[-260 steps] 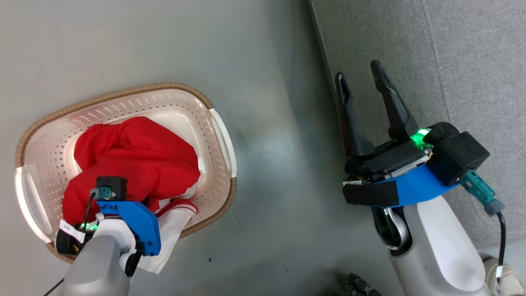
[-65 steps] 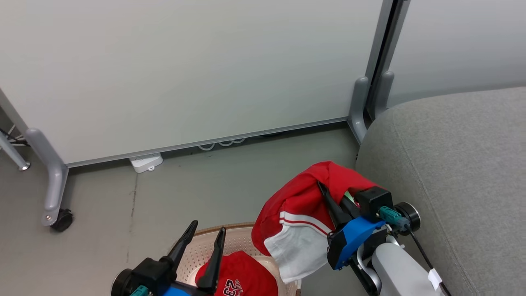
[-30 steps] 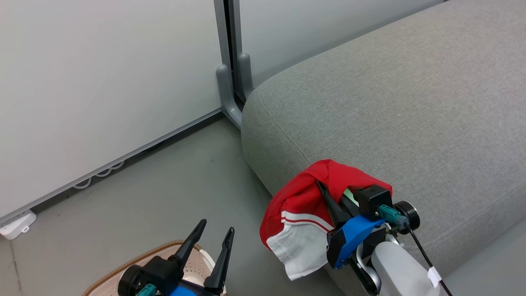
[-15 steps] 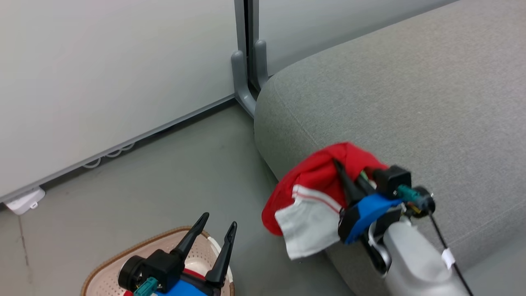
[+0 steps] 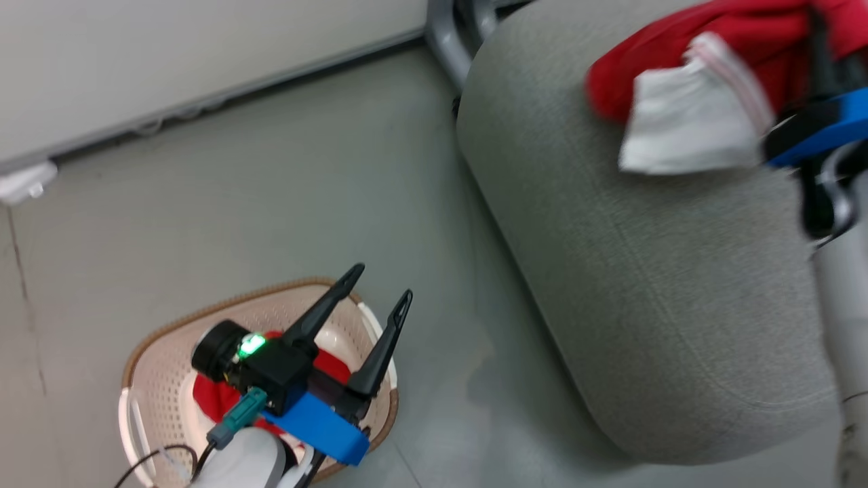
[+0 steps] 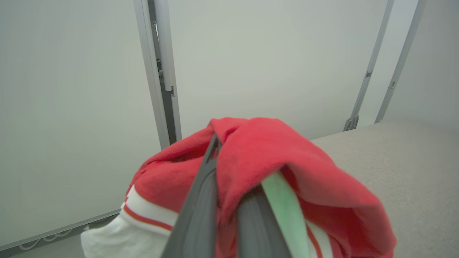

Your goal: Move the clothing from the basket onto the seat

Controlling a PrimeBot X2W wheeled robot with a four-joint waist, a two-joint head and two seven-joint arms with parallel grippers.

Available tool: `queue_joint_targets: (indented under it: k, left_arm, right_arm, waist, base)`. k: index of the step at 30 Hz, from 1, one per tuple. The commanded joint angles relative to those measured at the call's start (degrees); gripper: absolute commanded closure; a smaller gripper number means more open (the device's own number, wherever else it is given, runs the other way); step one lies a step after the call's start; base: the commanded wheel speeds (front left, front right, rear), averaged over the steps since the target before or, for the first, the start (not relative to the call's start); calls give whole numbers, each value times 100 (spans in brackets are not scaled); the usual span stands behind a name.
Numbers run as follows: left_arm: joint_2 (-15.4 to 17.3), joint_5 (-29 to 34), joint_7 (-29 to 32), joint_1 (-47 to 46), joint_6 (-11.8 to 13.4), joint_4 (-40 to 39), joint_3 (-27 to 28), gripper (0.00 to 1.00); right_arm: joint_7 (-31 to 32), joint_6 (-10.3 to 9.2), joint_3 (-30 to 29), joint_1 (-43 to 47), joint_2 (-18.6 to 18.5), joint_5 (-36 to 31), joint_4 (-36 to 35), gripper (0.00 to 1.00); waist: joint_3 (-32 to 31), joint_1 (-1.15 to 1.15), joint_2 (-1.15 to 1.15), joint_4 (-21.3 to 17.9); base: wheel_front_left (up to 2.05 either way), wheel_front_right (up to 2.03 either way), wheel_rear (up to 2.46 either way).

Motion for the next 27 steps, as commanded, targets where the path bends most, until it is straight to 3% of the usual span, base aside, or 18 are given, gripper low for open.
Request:
queue_joint_targets:
  k: [1,9,16,24,25,26,27]
  left_arm:
    - [82,38,-18,-223,-12,-70,-52,0]
    - [257,88,-18,-1061,-12,-292,-405,0]
    - [360,121,-18,-1343,-12,-348,-401,0]
    - [309,94,-18,-1346,-12,-268,-363,0]
    - [302,85,-18,-1343,-12,-253,-371,0]
    - [297,72,-18,-1339,-12,-235,-383,0]
    - [290,59,-18,-1335,-12,-216,-396,0]
  right_arm:
    - [-12,-4,-232,-223,-195,-45,-7,100]
    - [-71,-4,-1441,-479,-916,-245,91,100]
    - [-228,-4,-2049,-255,-847,-412,337,100]
    - [-306,-5,-2043,-243,-638,-710,485,97]
    - [-304,-4,-2032,-247,-607,-737,485,63]
    - [-314,-4,-2015,-241,-588,-770,477,22]
    - [-322,-4,-2004,-224,-579,-798,473,0]
  waist:
    - [692,-1,0,429]
    - [1742,-1,0,978]
    - [2120,-1,0,1095]
    - [2034,-1,0,1017]
    - [2002,-1,0,1007]
    - [1967,-1,0,1002]
    - [1925,-1,0,998]
  base:
    - [0,0,0]
    - [0,0,0]
    - [0,0,0]
    - [0,0,0]
    - [0,0,0]
    - [0,0,0]
    - [0,0,0]
